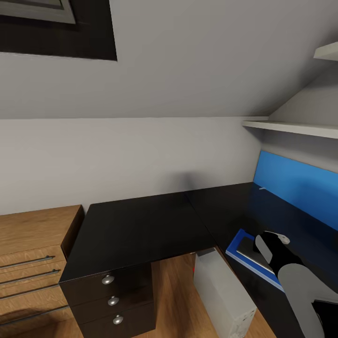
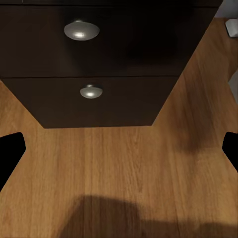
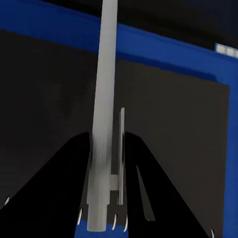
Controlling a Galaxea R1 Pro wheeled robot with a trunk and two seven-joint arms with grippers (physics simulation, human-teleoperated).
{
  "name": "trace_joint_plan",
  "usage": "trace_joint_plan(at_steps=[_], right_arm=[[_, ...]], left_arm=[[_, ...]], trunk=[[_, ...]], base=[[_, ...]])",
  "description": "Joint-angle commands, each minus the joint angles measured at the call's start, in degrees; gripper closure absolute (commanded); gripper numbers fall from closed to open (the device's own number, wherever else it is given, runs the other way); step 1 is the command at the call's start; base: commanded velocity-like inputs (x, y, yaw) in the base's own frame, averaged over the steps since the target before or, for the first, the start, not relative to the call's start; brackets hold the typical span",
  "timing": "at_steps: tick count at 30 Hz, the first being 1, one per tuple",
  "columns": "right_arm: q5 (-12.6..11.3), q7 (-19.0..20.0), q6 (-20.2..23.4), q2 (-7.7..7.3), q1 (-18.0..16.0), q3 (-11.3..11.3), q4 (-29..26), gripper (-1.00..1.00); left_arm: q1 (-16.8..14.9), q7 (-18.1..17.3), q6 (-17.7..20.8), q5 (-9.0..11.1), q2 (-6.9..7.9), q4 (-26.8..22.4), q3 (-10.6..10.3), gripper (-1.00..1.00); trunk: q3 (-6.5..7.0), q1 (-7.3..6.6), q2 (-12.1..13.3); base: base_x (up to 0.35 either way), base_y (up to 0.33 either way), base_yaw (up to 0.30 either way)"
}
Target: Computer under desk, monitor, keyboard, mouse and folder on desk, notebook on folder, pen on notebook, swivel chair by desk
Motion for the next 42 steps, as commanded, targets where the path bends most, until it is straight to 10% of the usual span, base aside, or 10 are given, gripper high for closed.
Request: trace_joint_plan(at_steps=[1, 20, 42], right_arm=[[-0.65, -0.37, 0.11, 0.0, -0.02, 0.02, -0.11, 1.0], [-0.56, -0.37, 0.13, 0.02, -0.02, 0.02, -0.14, 1.0], [-0.47, -0.46, 0.04, 0.08, -0.02, 0.1, -0.23, 1.0]], left_arm=[[-0.01, 0.29, -0.29, 0.6, 0.03, -0.07, -0.18, -1.0], [-0.01, 0.62, -0.29, 0.95, -0.14, -1.02, 0.27, -1.0], [-0.01, 0.54, -0.29, 0.88, -0.14, -0.99, 0.12, -1.0]], trunk=[[-0.05, 0.0, -0.03], [-2.39, 2.86, -5.25], [-1.49, 1.76, -3.24]], base=[[0.0, 0.0, 0.0], [0.0, 0.0, 0.0], [0.0, 0.0, 0.0]])
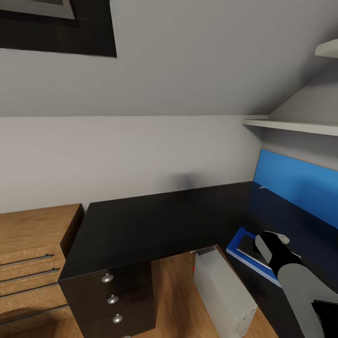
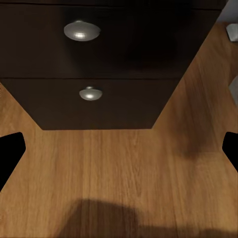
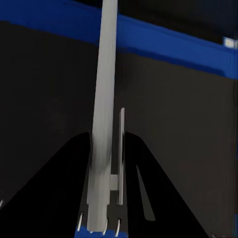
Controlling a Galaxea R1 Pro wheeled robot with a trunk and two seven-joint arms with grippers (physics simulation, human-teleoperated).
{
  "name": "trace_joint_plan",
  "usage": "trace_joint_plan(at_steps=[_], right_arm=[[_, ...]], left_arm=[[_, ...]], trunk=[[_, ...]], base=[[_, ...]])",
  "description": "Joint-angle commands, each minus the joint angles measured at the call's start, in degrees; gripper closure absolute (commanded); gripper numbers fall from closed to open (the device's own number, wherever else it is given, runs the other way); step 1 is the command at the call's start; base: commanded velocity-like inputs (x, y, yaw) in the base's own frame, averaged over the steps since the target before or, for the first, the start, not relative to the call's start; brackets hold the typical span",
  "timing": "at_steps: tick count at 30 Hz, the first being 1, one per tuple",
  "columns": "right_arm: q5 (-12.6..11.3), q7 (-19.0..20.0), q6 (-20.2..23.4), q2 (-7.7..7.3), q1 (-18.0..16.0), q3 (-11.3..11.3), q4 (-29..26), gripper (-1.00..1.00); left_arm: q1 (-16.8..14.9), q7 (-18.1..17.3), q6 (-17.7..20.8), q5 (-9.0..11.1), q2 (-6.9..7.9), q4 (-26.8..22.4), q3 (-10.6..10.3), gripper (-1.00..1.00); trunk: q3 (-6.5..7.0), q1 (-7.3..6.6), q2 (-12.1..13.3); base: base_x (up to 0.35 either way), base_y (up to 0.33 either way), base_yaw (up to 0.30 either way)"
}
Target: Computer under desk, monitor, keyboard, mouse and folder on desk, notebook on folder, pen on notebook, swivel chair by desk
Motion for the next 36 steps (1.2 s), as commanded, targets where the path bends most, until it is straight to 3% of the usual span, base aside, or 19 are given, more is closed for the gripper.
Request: trace_joint_plan(at_steps=[1, 24, 25, 36], right_arm=[[-0.66, -0.37, 0.1, 0.0, -0.01, 0.02, -0.1, 1.0], [-0.66, -0.65, 0.1, -0.08, -0.01, 0.02, -0.32, 1.0], [-0.66, -0.68, 0.1, -0.08, -0.03, 0.02, -0.34, -1.0], [-0.66, -0.63, 0.03, 0.0, -0.01, 0.03, -0.44, -1.0]], left_arm=[[-0.01, 0.26, -0.29, 0.6, 0.05, -0.03, -0.18, -1.0], [-0.01, 0.17, -0.22, 0.51, 0.08, 0.17, -0.37, -1.0], [-0.01, 0.17, -0.21, 0.51, 0.06, 0.17, -0.37, -1.0], [-0.01, 0.17, -0.21, 0.51, 0.05, 0.18, -0.38, -1.0]], trunk=[[0.13, -0.22, 0.38], [0.49, -0.66, 1.18], [0.49, -0.66, 1.18], [0.49, -0.66, 1.18]], base=[[0.0, 0.0, 0.0], [0.0, 0.0, 0.0], [0.0, 0.0, 0.0], [0.0, 0.0, 0.0]])
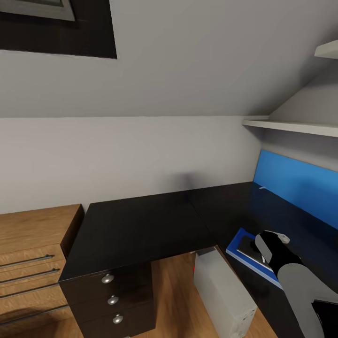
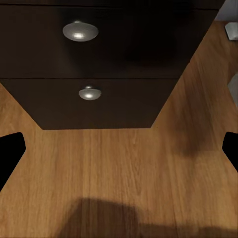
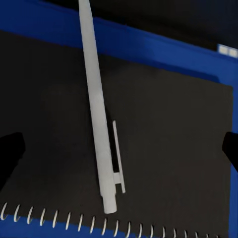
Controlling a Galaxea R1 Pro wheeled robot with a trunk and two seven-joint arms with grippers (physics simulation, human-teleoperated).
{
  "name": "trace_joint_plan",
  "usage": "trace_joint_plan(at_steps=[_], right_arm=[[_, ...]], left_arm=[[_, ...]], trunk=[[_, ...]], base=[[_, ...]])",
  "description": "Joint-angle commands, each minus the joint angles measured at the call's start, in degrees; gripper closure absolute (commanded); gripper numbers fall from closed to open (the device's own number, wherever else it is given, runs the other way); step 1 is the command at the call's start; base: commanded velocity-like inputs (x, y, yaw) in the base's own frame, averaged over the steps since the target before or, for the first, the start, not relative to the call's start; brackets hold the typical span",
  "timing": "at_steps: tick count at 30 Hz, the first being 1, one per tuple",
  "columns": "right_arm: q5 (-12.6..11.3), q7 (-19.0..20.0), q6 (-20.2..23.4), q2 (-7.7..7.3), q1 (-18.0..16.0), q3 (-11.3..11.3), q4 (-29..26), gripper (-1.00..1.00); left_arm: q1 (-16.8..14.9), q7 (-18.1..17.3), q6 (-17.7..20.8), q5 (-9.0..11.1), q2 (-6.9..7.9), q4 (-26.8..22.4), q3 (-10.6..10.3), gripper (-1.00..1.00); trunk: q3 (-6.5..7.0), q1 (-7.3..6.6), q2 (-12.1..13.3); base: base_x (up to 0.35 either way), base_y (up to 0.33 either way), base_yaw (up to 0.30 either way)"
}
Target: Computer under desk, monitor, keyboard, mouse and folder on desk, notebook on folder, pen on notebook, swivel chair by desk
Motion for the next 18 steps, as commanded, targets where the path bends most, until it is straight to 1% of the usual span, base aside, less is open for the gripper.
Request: trace_joint_plan(at_steps=[1, 6, 8, 9, 13, 14, 15, 16, 18], right_arm=[[-0.6, -0.39, 0.13, -0.01, -0.02, 0.05, -0.1, -1.0], [-0.6, -0.32, 0.08, -0.01, -0.02, 0.06, -1.2, -1.0], [-0.72, -0.32, 0.21, 0.03, 0.04, -0.09, -5.0, -1.0], [-0.91, -0.32, 0.61, 0.04, 0.18, -0.19, -9.65, -1.0], [-1.29, -0.3, 2.81, 0.18, 1.27, -0.27, -18.38, -1.0], [-1.88, -0.31, 4.71, 0.68, 2.83, -0.34, -23.06, -1.0], [-2.31, -0.31, 5.8, 1.05, 3.82, -0.38, -25.37, -1.0], [-4.61, -0.38, 10.44, 3.09, 8.93, -0.46, -37.34, -1.0], [-5.25, -0.39, 11.55, 3.88, 10.53, -0.48, -41.8, -1.0]], left_arm=[[-0.01, 0.27, -0.29, 0.6, 0.03, -0.04, -0.18, -1.0], [-0.01, 0.31, -0.3, 0.57, 0.03, 0.03, -0.21, -1.0], [-0.01, 0.21, -0.22, 0.51, 0.02, 0.49, -0.27, -1.0], [-0.01, 0.11, -0.21, 0.43, 0.0, 1.34, -0.48, -1.0], [-0.01, 0.05, -0.21, 0.38, 0.01, 2.11, -1.18, -1.0], [-0.01, 0.03, -0.2, 0.36, 0.01, 2.35, -1.6, -1.0], [-0.01, 0.03, -0.2, 0.36, 0.01, 2.43, -1.81, -1.0], [-0.01, 0.01, -0.2, 0.35, 0.04, 2.75, -2.61, -1.0], [-0.01, 0.01, -0.2, 0.34, 0.06, 2.84, -2.8, -1.0]], trunk=[[-0.05, 0.0, -0.03], [-0.05, 0.0, -0.03], [-0.05, 0.0, -0.03], [-0.05, 0.0, -0.03], [-0.05, 0.0, -0.03], [-0.05, 0.0, -0.03], [-0.05, 0.0, -0.03], [-0.05, 0.0, -0.03], [-0.05, 0.0, -0.03]], base=[[0.0, 0.0, 0.0], [0.0, 0.0, 0.0], [0.0, 0.0, 0.0], [0.0, 0.0, 0.0], [0.0, 0.0, 0.0], [0.0, 0.0, 0.0], [0.0, 0.0, 0.0], [0.0, 0.0, 0.0], [-0.011, 0.0, 0.0]])
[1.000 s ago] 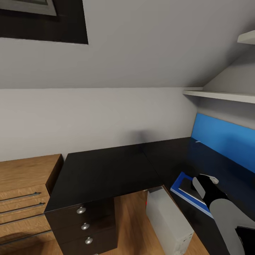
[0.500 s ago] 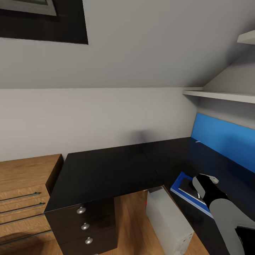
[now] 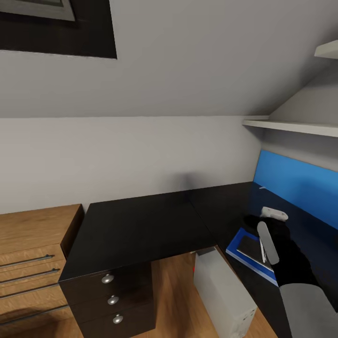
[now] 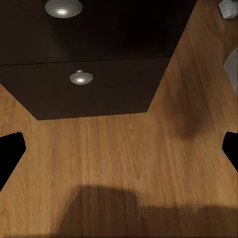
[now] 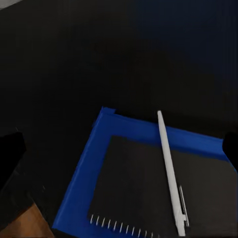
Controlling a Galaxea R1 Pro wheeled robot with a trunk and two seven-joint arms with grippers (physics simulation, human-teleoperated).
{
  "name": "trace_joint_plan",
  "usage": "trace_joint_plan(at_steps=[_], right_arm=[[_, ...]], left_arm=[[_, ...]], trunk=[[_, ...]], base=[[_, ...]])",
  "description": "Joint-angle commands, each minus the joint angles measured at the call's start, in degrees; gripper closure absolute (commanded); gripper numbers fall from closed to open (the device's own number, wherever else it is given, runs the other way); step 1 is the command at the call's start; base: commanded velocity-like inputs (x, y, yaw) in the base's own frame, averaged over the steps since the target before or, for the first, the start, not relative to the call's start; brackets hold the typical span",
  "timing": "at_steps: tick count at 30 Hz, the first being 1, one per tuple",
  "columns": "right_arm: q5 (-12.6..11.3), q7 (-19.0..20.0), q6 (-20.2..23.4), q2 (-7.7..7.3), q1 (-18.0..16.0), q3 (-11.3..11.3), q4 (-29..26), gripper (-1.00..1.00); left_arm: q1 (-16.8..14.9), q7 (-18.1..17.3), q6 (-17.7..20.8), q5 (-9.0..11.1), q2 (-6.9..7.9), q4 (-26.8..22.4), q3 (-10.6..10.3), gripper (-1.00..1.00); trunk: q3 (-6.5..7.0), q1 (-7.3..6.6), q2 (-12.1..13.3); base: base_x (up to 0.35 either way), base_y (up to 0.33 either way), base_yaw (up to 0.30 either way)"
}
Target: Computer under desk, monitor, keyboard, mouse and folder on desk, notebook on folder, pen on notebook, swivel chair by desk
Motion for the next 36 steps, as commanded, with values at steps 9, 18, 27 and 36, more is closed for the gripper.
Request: trace_joint_plan(at_steps=[9, 18, 27, 36], right_arm=[[-1.75, -0.53, 2.2, 7.07, 6.8, 0.08, -15.39, -1.0], [-1.9, -0.41, 2.1, 9.38, 7.1, 0.72, -15.87, -1.0], [-1.92, -0.35, 1.89, 11.21, 7.13, 1.37, -16.17, -1.0], [-1.82, -0.53, 1.46, 12.2, 7.2, 1.47, -16.05, -1.0]], left_arm=[[-0.01, 0.46, -0.06, 0.83, 0.28, 0.23, -0.23, -1.0], [-0.01, 0.62, -0.11, 0.87, 0.33, 0.19, -0.16, -1.0], [-0.01, 0.63, -0.11, 0.86, 0.33, 0.16, -0.12, -1.0], [-0.01, 0.68, -0.09, 0.86, 0.33, 0.2, 0.03, -1.0]], trunk=[[-0.05, 0.0, -0.03], [-0.05, 0.0, -0.03], [-0.04, 0.0, -0.03], [0.06, 0.0, -0.03]], base=[[-0.215, 0.001, 0.0], [-0.331, 0.05, 0.0], [-0.334, 0.071, 0.0], [-0.334, 0.025, 0.174]])
